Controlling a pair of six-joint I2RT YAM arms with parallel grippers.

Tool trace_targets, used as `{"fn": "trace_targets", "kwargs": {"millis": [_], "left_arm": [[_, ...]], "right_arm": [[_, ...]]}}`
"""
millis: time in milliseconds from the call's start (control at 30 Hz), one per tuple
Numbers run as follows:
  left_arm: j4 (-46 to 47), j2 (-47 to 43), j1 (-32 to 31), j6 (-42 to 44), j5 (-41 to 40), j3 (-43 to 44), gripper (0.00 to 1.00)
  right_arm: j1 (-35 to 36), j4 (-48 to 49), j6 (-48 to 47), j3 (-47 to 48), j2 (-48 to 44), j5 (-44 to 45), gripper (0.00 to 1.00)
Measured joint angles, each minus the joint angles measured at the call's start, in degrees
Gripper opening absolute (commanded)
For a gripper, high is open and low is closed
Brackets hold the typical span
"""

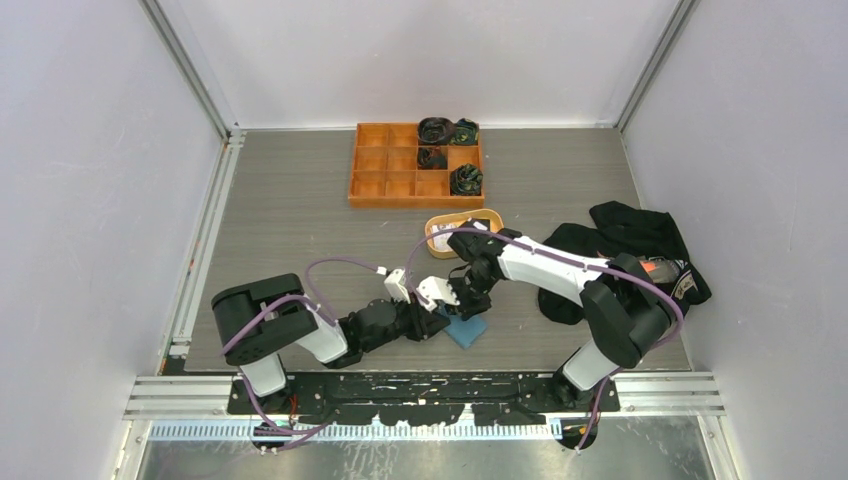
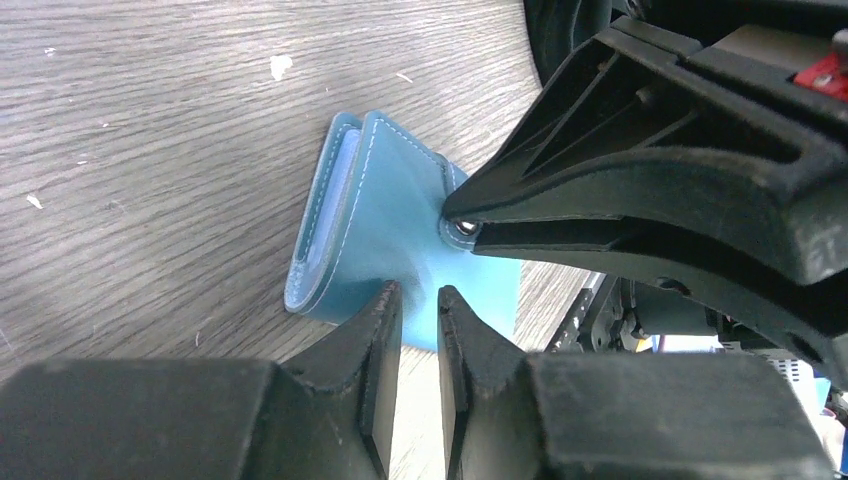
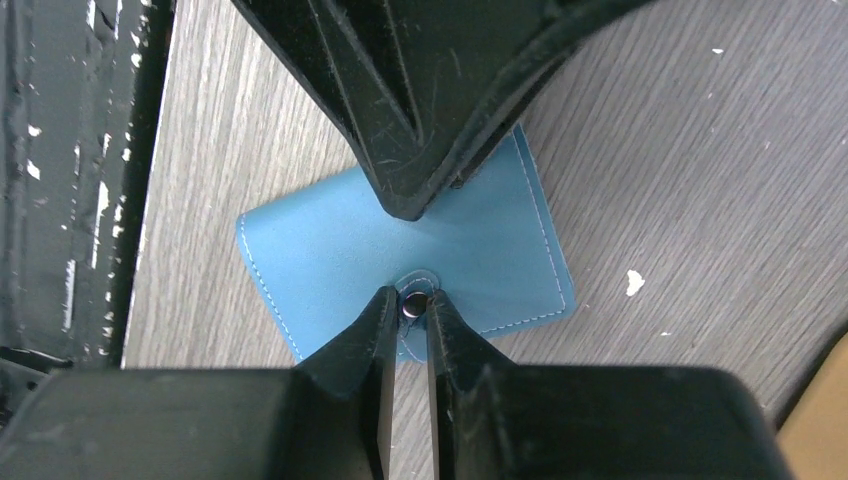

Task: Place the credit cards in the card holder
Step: Open the card holder at the center of the board.

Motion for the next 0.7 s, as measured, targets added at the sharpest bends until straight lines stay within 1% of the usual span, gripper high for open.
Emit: {"fn": "trace_targets", "kwargs": {"millis": [233,467,600,700], "left_arm": [[0.46,0.39,0.11,-0.09,-1.29,0.00,0.22],[0.37,0.11,0.13,-0.04,-1.09,-0.13,0.26],[0.02,-1.46,0.44,0.24,-1.05,-1.25,0.32],[-0.04,-3.76,0.74,0.50,-1.03,-3.23,0.45]], "right_arm": [[-2.19,1.79,6.62,-1.05,-1.95,-4.26,0.01],[-2.64,4.79,11.76,-2.12,-3.15,-5.73,0.01],[-3.96,6.99,15.96,-2.58,-4.07,-7.30,0.01],[-5.29,8.96,20.28,-2.64,-6.21,-8.74,0.01]]}}
